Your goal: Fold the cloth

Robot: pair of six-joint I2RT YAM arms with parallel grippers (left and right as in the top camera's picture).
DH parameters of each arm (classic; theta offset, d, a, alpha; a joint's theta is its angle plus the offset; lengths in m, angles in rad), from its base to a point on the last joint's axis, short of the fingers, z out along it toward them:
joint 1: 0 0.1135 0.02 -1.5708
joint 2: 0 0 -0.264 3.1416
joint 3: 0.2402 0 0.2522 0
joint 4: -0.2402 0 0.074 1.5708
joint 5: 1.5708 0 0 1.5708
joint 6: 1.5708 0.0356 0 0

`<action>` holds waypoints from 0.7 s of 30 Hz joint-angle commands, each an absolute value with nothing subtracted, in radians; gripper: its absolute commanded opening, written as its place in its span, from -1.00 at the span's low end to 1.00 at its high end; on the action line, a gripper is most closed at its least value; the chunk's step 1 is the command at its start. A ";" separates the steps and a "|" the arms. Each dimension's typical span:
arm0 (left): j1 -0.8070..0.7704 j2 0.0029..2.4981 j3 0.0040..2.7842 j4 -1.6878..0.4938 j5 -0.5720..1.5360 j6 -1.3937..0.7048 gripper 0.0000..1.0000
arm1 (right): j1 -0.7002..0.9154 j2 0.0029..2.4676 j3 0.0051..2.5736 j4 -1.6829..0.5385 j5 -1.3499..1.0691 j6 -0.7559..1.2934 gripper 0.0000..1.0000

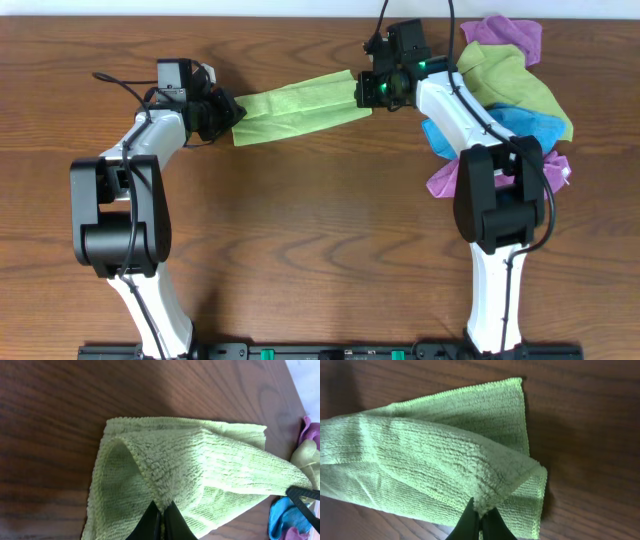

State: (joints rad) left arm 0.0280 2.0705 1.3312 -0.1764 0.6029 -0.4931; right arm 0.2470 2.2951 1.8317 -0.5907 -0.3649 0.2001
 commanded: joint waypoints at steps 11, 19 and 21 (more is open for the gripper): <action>0.039 2.070 1.342 -0.279 0.581 -0.418 -0.89 | 0.242 2.336 1.849 -0.622 -0.337 0.174 -0.97; 0.046 2.070 1.342 -0.318 0.581 -0.414 -0.89 | 0.243 2.342 1.849 -0.630 -0.336 0.175 -0.97; 0.047 2.070 1.342 -0.327 0.579 -0.412 -0.89 | 0.242 2.342 1.849 -0.630 -0.336 0.175 -0.97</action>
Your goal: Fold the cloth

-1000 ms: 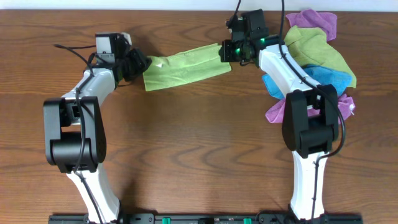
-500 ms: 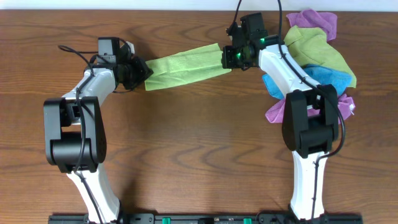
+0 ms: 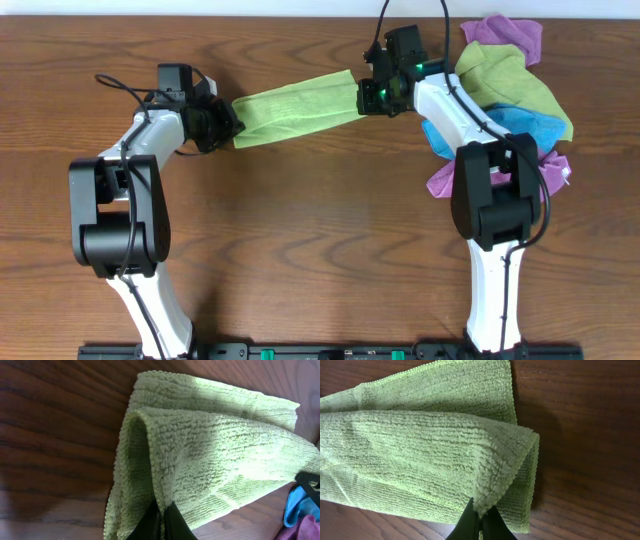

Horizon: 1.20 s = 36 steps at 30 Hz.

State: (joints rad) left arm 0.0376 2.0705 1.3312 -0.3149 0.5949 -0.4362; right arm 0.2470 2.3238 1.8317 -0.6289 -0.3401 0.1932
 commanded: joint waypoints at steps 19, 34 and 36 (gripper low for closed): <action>0.079 2.034 1.389 -0.364 0.637 -0.338 0.11 | 0.233 2.280 1.852 -0.621 -0.302 0.159 0.21; -0.050 1.863 1.503 -0.445 0.191 -0.194 -0.89 | 0.284 2.079 1.853 -0.562 -0.151 0.051 -0.97; -0.080 1.897 1.503 -0.437 0.135 -0.194 -0.89 | 0.297 2.114 1.853 -0.562 -0.142 0.047 -0.97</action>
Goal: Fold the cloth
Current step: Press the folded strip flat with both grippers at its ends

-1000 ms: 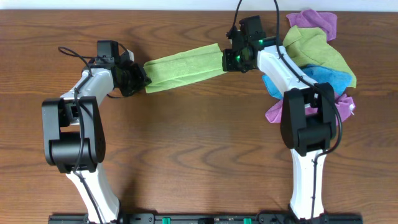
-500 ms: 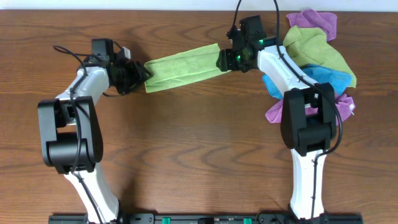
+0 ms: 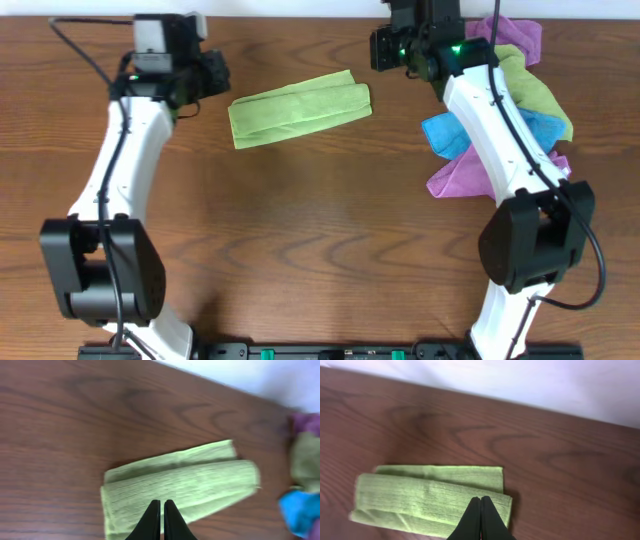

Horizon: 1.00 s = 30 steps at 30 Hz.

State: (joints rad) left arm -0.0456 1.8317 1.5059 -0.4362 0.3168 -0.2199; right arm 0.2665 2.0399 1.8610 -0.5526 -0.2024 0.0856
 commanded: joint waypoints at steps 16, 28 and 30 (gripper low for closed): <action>-0.145 2.045 1.503 -0.415 0.104 -0.251 -0.88 | 0.321 2.336 1.853 -0.505 -0.162 0.051 -0.98; -0.146 2.045 1.503 -0.427 0.132 -0.316 -0.78 | 0.337 2.447 1.853 -0.472 -0.160 0.055 -0.97; -0.146 2.045 1.503 -0.442 0.131 -0.315 -0.78 | 0.337 2.454 1.853 -0.502 -0.161 0.056 -0.97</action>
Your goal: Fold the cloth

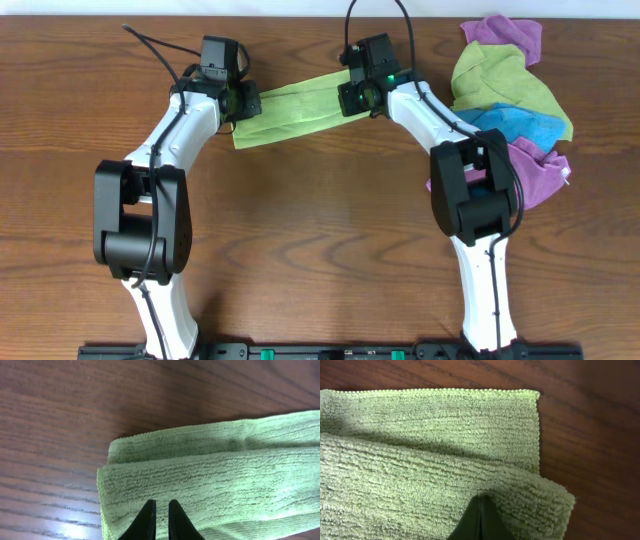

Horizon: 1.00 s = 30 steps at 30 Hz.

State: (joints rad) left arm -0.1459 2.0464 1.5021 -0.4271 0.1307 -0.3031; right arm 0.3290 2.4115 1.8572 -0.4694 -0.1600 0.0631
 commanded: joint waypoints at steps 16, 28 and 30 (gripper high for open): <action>-0.145 2.046 1.503 -0.480 0.087 -0.307 -0.88 | 0.390 2.437 1.853 -0.820 -0.161 0.081 -0.98; -0.146 2.181 1.501 -0.415 0.097 -0.307 -0.89 | 0.387 2.244 1.853 -0.821 -0.160 0.081 -0.97; -0.146 2.195 1.501 -0.418 0.105 -0.308 -0.89 | 0.382 2.187 1.853 -0.824 -0.156 0.081 -0.63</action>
State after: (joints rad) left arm -0.1459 2.1677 1.5040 -0.4088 0.0879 -0.3134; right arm 0.3782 2.3001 1.8549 -0.8246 -0.1558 0.0765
